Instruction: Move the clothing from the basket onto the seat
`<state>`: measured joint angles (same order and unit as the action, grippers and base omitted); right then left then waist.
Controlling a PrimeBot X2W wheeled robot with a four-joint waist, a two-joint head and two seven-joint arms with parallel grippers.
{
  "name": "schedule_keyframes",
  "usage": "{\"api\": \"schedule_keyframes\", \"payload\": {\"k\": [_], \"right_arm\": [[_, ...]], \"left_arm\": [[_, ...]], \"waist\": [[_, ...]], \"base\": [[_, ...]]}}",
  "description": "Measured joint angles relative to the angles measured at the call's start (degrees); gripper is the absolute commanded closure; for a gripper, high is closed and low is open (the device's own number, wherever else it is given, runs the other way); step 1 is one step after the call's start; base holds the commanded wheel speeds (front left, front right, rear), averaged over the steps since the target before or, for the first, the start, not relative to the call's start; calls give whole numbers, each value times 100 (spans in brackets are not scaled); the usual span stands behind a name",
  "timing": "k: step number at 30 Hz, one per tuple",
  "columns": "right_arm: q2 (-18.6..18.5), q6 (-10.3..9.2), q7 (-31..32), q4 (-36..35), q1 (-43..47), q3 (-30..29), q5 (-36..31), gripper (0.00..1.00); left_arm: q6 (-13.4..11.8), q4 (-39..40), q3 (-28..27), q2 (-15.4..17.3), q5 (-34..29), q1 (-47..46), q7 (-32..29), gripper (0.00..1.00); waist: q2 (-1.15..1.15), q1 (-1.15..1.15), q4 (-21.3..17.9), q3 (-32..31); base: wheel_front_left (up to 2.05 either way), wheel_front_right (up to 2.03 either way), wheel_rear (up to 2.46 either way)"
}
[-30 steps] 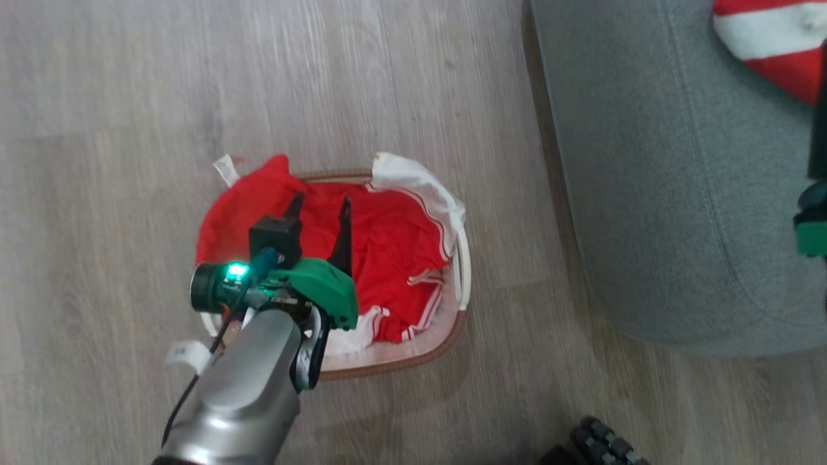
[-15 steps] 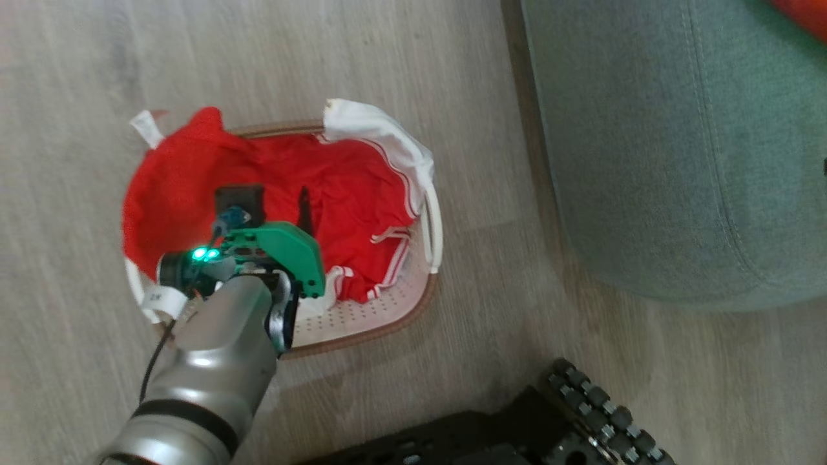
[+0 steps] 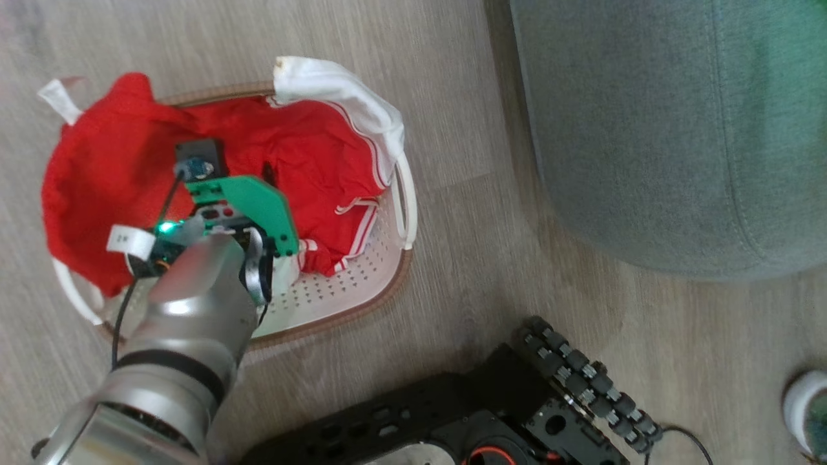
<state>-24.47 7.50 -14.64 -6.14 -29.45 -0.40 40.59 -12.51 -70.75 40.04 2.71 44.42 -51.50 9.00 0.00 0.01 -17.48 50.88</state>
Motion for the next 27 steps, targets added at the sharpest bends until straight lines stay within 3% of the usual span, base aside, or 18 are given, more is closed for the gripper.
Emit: {"api": "schedule_keyframes", "payload": {"k": [18, 19, 20, 22, 27], "right_arm": [[244, 0, 0, 62, -230, 82, 33, 0], [254, 0, 0, 69, -251, 86, 33, 0], [255, 0, 0, 76, -280, 87, 33, 0], [255, 0, 0, 78, -311, 86, 33, 0], [260, 0, 0, 107, -314, 90, 33, 0]], "left_arm": [[-416, -327, 201, 24, 154, -688, -813, 0], [-415, -327, 204, 33, 154, -706, -880, 9], [-415, -327, 208, 41, 154, -719, -934, 33], [-414, -339, 216, 64, 154, -723, -999, 100], [-358, -357, 265, 75, 154, -721, -1038, 100]], "waist": [[0, -1, -382, 579], [0, -1, -398, 594], [0, -1, -410, 606], [0, -1, -420, 613], [0, -1, -418, 585]], "base": [[0, 0, 0], [0, 0, 0], [0, 0, 0], [0, 0, 0], [0, 0, 0]]}}
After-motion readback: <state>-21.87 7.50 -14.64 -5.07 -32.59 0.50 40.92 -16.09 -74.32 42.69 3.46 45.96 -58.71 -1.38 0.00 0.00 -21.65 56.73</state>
